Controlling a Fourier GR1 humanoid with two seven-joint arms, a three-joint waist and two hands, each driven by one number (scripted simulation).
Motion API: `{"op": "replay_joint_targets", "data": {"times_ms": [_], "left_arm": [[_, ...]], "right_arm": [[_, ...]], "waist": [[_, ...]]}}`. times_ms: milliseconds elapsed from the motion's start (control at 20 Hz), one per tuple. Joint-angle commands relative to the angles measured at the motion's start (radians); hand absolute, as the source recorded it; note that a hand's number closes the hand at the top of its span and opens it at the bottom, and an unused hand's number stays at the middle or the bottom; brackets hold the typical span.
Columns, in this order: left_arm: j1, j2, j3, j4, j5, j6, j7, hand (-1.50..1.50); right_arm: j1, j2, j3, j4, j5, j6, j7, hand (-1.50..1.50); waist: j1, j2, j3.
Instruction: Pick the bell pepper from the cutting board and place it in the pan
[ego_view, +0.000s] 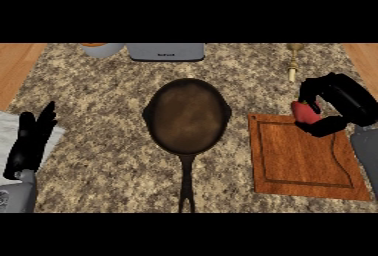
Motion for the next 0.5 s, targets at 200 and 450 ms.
{"op": "replay_joint_targets", "data": {"times_ms": [200,450], "left_arm": [[0.032,-0.022,-0.012,-0.022,-0.03,0.015,-0.011,0.0],[-0.069,-0.015,0.001,0.043,-0.039,0.031,0.031,0.0]], "right_arm": [[-0.097,0.166,0.027,-0.064,-0.033,0.07,0.162,1.5],[-0.181,0.327,0.074,-0.045,-0.026,0.083,0.341,1.5]], "waist": [[0.0,0.0,-0.001],[-0.005,0.001,-0.001]]}}
